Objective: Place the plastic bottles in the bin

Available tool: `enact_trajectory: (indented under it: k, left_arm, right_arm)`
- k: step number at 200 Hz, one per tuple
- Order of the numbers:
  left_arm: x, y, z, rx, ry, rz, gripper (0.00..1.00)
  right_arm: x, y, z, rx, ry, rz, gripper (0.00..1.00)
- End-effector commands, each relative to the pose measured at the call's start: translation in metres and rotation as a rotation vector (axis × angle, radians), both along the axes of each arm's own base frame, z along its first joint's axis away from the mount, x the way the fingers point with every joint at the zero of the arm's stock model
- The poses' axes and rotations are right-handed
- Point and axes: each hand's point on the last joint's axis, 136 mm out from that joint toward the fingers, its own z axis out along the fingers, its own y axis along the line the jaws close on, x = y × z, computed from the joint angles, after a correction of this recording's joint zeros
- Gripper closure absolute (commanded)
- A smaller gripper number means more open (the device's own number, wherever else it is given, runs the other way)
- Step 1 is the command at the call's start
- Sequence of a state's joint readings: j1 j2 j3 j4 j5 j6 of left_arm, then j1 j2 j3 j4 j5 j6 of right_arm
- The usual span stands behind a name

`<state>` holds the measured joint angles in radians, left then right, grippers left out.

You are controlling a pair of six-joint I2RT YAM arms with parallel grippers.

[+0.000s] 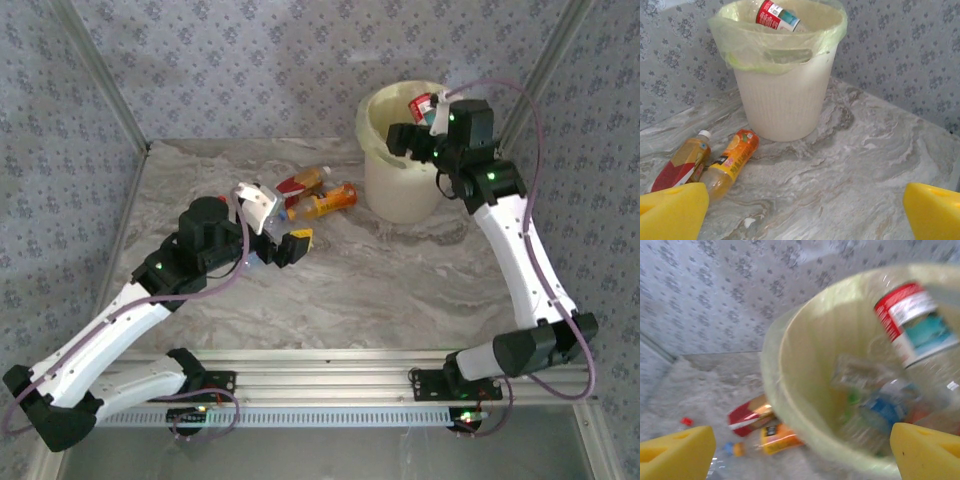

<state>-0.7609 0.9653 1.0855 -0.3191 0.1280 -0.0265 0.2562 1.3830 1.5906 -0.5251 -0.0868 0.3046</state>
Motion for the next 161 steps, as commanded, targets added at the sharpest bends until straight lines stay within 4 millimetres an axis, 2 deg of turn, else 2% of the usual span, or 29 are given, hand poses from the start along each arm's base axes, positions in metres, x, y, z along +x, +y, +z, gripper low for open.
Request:
enact_trajectory:
  k: [1,40,50,53,65,100,161]
  left_arm:
    - [-0.005,0.01,-0.001,0.096,-0.028,-0.007,0.0]
    - [-0.008,0.018,-0.013,0.21,-0.032,-0.018,0.0]
    - [-0.007,0.022,-0.014,0.227,-0.045,-0.006,0.0]
    - [-0.007,0.023,-0.015,0.232,-0.046,0.0,0.0]
    - [-0.005,0.027,-0.015,0.241,-0.055,0.022,0.0]
    - [-0.004,0.034,-0.015,0.262,-0.083,0.077,0.0]
    - [-0.016,0.035,-0.005,0.203,-0.092,0.067,0.0]
  right_arm:
    - [-0.016,0.027,-0.021,0.248,0.092,0.041,0.08]
    - [-0.036,0.043,-0.082,0.355,0.241,-0.102,0.04]
    - [-0.037,0.049,-0.09,0.392,0.248,-0.124,0.03]
    - [-0.039,0.049,-0.104,0.393,0.275,-0.139,0.02]
    - [-0.039,0.054,-0.122,0.439,0.296,-0.184,0.0]
    - [-0.033,0.071,-0.153,0.581,0.305,-0.275,0.0]
    - [-0.007,0.102,-0.201,0.723,0.348,-0.42,0.01]
